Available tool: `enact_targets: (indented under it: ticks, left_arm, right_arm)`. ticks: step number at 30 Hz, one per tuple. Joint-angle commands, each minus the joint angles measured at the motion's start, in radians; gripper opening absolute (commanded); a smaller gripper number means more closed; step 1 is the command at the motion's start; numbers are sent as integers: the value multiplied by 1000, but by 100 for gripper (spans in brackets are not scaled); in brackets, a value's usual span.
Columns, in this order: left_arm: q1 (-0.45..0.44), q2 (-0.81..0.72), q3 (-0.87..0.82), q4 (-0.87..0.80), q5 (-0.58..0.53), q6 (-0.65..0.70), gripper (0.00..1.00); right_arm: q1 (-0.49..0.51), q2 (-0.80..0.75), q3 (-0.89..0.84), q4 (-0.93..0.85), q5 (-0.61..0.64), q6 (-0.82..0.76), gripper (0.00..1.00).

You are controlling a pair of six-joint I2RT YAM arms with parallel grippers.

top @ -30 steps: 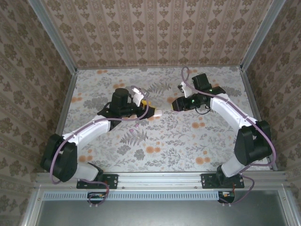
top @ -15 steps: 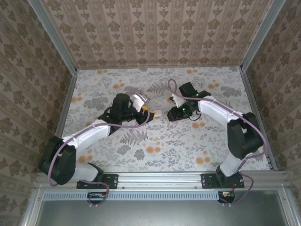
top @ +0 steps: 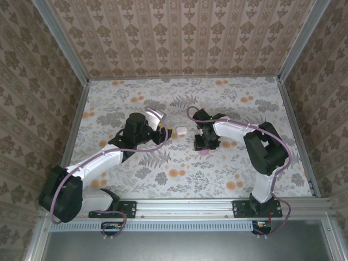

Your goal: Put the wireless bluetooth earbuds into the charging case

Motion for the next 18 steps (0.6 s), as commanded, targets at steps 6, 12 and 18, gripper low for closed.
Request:
enact_targets:
  ticks: [6,12,18]
  left_arm:
    - [8,-11,-10,15,-5,-9,56]
    - [8,1,-5,15,0,-12,56]
    - [8,15,0,19,16,-17,56]
  right_arm:
    - [18,18,3,-38,80,-21,59]
    - [17,-50,-9,-53,116,-120,62]
    - [14,-61,-28,-16,95,-178,58]
